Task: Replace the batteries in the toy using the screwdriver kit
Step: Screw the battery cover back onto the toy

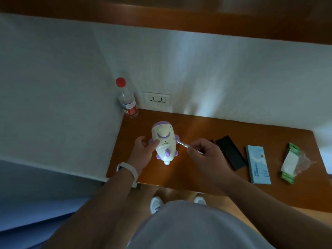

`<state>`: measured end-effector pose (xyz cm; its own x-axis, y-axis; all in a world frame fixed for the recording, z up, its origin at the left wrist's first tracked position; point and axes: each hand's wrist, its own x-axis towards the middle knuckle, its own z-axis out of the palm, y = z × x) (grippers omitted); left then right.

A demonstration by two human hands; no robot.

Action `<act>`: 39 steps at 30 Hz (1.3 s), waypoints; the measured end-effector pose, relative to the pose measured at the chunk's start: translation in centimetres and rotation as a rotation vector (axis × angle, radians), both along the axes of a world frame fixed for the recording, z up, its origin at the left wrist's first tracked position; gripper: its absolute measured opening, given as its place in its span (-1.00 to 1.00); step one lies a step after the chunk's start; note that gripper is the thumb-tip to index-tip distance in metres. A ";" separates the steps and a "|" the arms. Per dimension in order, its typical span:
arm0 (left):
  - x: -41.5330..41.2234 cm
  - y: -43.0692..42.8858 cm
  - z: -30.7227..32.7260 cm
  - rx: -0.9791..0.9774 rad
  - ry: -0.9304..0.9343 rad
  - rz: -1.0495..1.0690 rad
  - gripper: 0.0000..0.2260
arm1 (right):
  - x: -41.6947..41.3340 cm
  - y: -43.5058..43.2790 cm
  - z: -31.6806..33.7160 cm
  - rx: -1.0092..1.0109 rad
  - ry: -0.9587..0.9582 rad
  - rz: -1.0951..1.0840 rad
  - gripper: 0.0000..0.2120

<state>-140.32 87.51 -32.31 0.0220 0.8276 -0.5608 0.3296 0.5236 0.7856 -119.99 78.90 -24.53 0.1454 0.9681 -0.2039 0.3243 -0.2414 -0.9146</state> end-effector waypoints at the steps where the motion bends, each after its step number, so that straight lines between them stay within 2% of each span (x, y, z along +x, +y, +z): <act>1: -0.1 0.3 -0.4 -0.029 -0.041 0.005 -0.35 | -0.2 0.0 -0.2 -0.007 -0.003 -0.009 -0.84; 5: -0.2 1.3 -1.9 -0.093 -0.174 0.058 -0.31 | -0.9 -0.1 -0.6 0.005 0.027 -0.040 -0.83; 13: 0.1 1.2 -3.0 -0.129 -0.390 0.021 -0.32 | -1.0 -0.6 -1.3 -0.021 -0.017 -0.125 -0.84; 19: 1.0 1.3 -2.5 -0.100 -0.458 -0.019 -0.25 | -0.8 -0.8 -1.3 -0.054 -0.009 -0.161 -0.87; 29: 2.4 0.6 -2.2 -0.009 -0.448 0.083 -0.27 | 1.0 -1.5 -0.5 -0.048 -0.001 -0.177 -0.88; 36: 2.9 -0.1 1.9 0.165 -0.404 0.131 -0.37 | 3.3 -1.9 1.9 -0.017 0.025 -0.124 -0.88; 39: 3.1 -0.4 4.4 0.234 -0.395 0.150 -0.30 | 4.1 -1.8 3.2 0.002 0.010 -0.090 -0.88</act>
